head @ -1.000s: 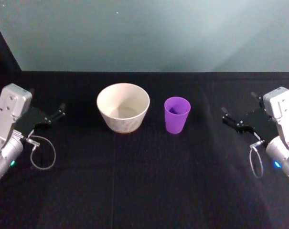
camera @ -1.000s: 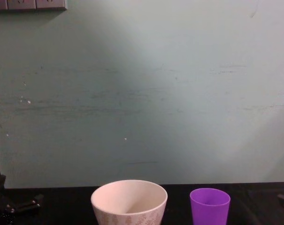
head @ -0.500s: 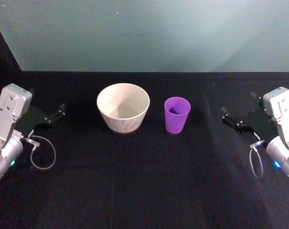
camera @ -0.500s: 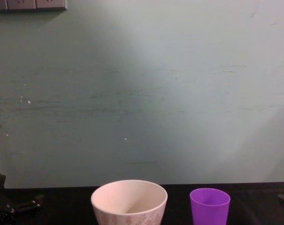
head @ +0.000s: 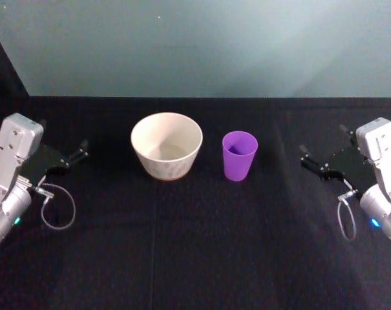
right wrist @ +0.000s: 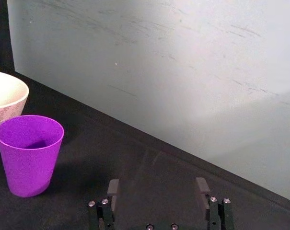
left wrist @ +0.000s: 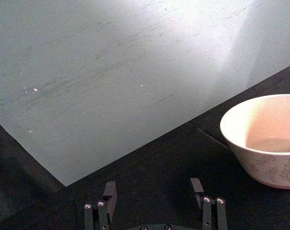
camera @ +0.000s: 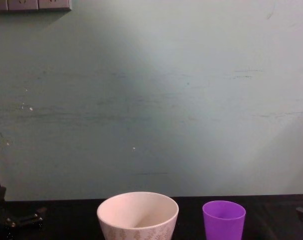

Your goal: Pick up the cup and pour the mung beans from the cup into the bowl.

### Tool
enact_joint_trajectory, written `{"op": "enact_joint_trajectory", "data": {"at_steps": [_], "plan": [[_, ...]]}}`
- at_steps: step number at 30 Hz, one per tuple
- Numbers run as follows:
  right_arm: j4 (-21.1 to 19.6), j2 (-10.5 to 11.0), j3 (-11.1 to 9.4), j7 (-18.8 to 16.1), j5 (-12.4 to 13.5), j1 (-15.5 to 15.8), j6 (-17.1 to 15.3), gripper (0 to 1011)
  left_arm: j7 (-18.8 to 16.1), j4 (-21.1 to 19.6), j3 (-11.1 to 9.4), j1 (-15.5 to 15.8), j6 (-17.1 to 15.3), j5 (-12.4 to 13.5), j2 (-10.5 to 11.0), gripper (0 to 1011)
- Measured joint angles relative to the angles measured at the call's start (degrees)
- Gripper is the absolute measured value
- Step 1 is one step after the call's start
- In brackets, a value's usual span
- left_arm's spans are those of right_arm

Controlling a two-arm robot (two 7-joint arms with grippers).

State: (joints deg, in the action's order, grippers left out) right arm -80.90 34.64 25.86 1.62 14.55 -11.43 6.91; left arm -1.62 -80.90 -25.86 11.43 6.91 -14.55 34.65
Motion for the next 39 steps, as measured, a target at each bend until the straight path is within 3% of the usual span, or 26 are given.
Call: {"op": "enact_joint_trajectory", "data": {"at_steps": [39], "plan": [[0.0,0.0,0.0,0.0,0.0,0.0,0.0,1002,0.0,0.0,0.0,0.0,0.0,0.0,0.0,1000]]}}
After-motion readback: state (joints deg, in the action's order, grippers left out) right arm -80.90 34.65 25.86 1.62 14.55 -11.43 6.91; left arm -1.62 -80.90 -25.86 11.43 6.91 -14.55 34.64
